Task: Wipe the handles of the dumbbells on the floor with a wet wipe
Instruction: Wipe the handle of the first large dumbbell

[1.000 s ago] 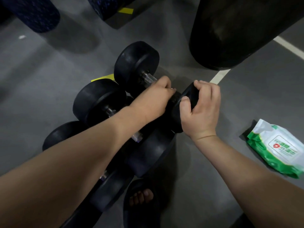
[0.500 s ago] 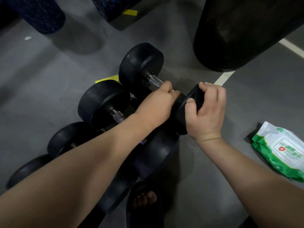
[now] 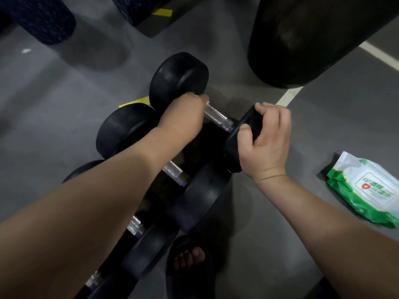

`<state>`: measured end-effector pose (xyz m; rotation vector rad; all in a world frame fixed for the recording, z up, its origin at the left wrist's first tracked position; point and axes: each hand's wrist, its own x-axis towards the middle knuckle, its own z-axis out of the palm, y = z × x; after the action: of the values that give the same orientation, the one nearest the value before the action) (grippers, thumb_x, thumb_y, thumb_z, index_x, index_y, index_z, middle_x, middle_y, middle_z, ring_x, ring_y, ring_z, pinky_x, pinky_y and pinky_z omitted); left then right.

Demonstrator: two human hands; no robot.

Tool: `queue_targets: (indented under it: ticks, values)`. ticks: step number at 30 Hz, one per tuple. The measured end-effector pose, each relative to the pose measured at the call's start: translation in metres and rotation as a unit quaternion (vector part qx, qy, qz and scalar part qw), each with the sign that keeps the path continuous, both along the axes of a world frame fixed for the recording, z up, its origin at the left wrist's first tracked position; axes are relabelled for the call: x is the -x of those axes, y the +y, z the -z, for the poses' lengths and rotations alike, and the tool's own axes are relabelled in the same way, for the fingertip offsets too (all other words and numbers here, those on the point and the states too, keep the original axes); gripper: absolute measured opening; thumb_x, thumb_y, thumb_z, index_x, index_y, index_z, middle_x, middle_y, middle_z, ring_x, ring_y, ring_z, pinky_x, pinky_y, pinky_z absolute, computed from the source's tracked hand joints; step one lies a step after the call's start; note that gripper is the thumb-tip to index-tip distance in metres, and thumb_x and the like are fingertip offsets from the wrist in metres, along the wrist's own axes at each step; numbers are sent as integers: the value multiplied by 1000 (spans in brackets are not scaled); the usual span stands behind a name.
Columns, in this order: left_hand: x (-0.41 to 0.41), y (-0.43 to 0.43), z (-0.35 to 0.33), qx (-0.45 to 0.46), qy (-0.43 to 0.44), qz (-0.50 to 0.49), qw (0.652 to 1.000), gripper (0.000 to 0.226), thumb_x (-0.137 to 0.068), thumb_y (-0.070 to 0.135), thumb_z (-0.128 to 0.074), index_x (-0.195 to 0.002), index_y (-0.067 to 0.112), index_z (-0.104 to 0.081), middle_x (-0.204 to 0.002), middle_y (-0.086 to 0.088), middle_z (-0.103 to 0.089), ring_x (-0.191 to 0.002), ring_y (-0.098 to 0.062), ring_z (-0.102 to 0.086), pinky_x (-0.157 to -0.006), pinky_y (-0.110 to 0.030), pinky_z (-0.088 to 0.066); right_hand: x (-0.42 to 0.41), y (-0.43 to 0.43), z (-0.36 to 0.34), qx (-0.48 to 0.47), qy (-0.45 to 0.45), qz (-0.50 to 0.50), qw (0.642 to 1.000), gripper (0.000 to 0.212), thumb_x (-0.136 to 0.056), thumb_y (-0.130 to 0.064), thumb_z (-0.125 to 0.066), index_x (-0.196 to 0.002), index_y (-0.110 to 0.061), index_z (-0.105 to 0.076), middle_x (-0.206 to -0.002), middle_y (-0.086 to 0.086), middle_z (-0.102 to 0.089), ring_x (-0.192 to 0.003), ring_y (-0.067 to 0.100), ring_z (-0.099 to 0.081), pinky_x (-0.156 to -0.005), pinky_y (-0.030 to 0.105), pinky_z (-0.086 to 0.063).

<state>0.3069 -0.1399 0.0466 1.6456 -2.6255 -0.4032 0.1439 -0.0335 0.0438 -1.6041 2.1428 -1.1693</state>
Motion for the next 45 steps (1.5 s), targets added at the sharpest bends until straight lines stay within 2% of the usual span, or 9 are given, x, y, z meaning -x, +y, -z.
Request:
queue_targets:
  ticks: [6,10,13,17,23,29,33,38,45]
  values:
    - [15,16,-4,-18,3,-7,1000,40,-87,-5,-48,-123,7,-59,-119,-20,-56,-97,-40,-64,-83,-44,-54,1,0,1,5,4,1,1000,45,-80,-28,-57,-116,-1,-61,-118,15,-55,-119,29,-54,-101,50,-45]
    - [6,28,-2,4,37,-12,999,52,-91,-4,-52,-139,15,-53,-135,-14,-36,-109,-34,-48,-88,-37,-49,1,-1,2,7,6,1,1000,44,-80,-27,-57,-115,-1,-61,-118,15,-55,-118,28,-53,-101,50,-44]
    - [-1,25,2,16,51,6,999,59,-89,-6,-54,-144,16,-52,-139,-12,-36,-118,-33,-42,-92,-38,-49,1,-1,2,8,6,1,1000,43,-80,-27,-57,-115,-1,-61,-118,15,-55,-118,28,-53,-100,50,-45]
    - [0,19,2,60,39,72,995,50,-87,-5,-45,-133,4,-61,-119,-18,-56,-109,-40,-52,-85,-50,-54,1,-1,2,7,7,2,1000,44,-80,-27,-57,-114,-1,-61,-118,15,-55,-117,29,-53,-99,51,-45]
    - [15,13,-7,60,12,230,971,63,-81,13,-19,-119,2,-69,-99,-14,-66,-95,-36,-58,-83,-45,-54,1,0,1,5,10,2,1000,44,-80,-28,-56,-114,-1,-61,-117,16,-55,-117,30,-54,-99,51,-45]
    - [19,-3,-15,11,-51,196,979,41,-87,-2,-47,-119,10,-69,-114,-10,-63,-107,-32,-50,-94,-39,-46,1,-1,2,6,12,2,1000,44,-80,-28,-57,-115,0,-61,-117,16,-55,-116,30,-54,-100,51,-44]
    - [26,9,-15,41,-88,173,980,33,-93,3,-45,-117,10,-67,-114,-9,-60,-111,-30,-49,-91,-34,-46,1,0,2,7,11,-1,1000,45,-80,-28,-56,-115,0,-61,-118,16,-55,-117,30,-53,-100,50,-44]
    - [15,25,-12,109,-139,49,983,55,-83,4,-23,-122,1,-62,-111,-14,-59,-107,-31,-55,-74,-34,-53,1,0,1,7,5,3,1000,45,-80,-28,-56,-116,-1,-61,-118,16,-55,-117,30,-54,-101,51,-44]
    - [5,33,-10,98,-161,-43,981,52,-83,-2,-42,-134,-3,-54,-117,-15,-58,-105,-28,-59,-73,-30,-55,0,0,1,1,1,1,1000,45,-81,-28,-56,-116,-1,-60,-119,15,-54,-118,29,-52,-101,51,-44]
